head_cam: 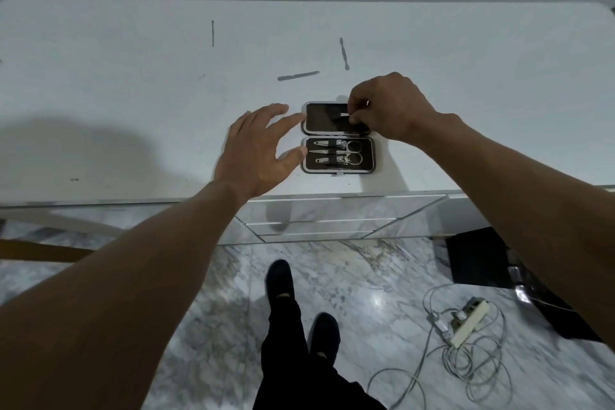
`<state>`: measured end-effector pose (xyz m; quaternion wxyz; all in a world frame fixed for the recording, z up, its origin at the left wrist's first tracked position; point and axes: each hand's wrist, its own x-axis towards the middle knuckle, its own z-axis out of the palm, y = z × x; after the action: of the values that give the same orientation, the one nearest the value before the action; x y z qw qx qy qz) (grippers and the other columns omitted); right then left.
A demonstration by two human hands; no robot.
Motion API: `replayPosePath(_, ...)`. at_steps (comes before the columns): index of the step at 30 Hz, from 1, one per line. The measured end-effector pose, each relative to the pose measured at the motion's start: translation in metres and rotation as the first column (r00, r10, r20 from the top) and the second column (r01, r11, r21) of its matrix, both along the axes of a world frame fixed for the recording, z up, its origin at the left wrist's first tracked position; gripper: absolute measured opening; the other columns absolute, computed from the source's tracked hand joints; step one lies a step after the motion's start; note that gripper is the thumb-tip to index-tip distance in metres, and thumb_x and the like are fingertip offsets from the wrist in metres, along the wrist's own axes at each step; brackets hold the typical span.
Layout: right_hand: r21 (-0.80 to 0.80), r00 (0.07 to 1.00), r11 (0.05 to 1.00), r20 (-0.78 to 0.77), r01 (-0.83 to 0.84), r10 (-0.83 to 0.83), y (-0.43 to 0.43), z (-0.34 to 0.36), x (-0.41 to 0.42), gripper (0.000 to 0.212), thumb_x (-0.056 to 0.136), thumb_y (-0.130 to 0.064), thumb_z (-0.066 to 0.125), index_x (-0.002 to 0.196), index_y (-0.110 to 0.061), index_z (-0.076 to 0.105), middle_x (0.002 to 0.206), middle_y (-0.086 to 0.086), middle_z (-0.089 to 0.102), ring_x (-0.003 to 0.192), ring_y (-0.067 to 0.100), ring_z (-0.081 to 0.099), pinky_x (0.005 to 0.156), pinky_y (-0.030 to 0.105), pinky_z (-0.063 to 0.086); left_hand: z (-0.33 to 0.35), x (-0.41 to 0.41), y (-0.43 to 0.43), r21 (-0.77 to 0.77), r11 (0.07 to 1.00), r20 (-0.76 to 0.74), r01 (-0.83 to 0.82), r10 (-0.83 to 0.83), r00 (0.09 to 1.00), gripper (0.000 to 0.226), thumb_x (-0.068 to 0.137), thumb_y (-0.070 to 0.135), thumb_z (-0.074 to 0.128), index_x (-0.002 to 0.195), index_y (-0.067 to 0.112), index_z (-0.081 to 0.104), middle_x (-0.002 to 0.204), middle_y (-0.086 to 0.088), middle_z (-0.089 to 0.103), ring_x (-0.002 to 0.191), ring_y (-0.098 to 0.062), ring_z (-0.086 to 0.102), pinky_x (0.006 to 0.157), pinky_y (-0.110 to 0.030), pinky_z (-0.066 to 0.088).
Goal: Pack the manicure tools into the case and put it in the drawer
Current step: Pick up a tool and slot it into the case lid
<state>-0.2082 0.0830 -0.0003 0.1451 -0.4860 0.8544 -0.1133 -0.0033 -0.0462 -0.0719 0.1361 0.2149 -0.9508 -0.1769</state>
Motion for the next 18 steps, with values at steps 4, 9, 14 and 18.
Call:
replayPosePath(4, 0.011, 1.000, 1.000, -0.002, 0.006, -0.006, 0.001, -0.002, -0.006, 0.009, 0.078, -0.018, 0.069, 0.085, -0.024, 0.070, 0.086, 0.003, 0.072, 0.081, 0.025, 0.062, 0.070, 0.030, 0.047, 0.000, 0.000, 0.000, 0.005, 1.000, 0.004, -0.005, 0.005, 1.000, 0.053, 0.090, 0.053, 0.049, 0.140, 0.035, 0.046, 0.147, 0.003, 0.045, 0.138, -0.016, 0.036, 0.116, -0.041, 0.019)
replayPosePath(9, 0.007, 1.000, 1.000, 0.011, -0.009, 0.009, 0.005, -0.002, -0.009, 0.008, 0.077, -0.020, 0.069, 0.083, -0.025, 0.070, 0.083, 0.000, 0.071, 0.079, 0.022, 0.060, 0.070, 0.029, 0.044, -0.001, 0.000, -0.001, -0.002, 1.000, 0.004, -0.005, 0.005, 1.000, 0.053, 0.090, 0.052, 0.049, 0.140, 0.035, 0.047, 0.147, 0.003, 0.045, 0.138, -0.017, 0.037, 0.116, -0.042, 0.021)
replayPosePath(14, -0.037, 0.999, 0.999, 0.039, -0.010, 0.011, -0.001, -0.005, -0.002, 0.008, 0.077, -0.019, 0.070, 0.082, -0.024, 0.071, 0.079, 0.000, 0.072, 0.078, 0.021, 0.063, 0.070, 0.029, 0.048, 0.000, 0.000, -0.001, 0.001, 1.000, 0.010, -0.004, 0.004, 1.000, 0.053, 0.091, 0.051, 0.050, 0.141, 0.036, 0.045, 0.147, 0.003, 0.044, 0.138, -0.016, 0.036, 0.116, -0.041, 0.021)
replayPosePath(18, -0.063, 0.997, 0.998, 0.067, -0.022, 0.026, -0.005, -0.009, 0.003, 0.008, 0.077, -0.021, 0.071, 0.084, -0.026, 0.073, 0.082, 0.000, 0.072, 0.080, 0.021, 0.064, 0.070, 0.028, 0.047, 0.000, -0.001, -0.001, -0.003, 1.000, 0.017, -0.005, 0.005, 1.000, 0.053, 0.091, 0.050, 0.051, 0.141, 0.036, 0.045, 0.147, 0.003, 0.044, 0.138, -0.016, 0.036, 0.116, -0.042, 0.023)
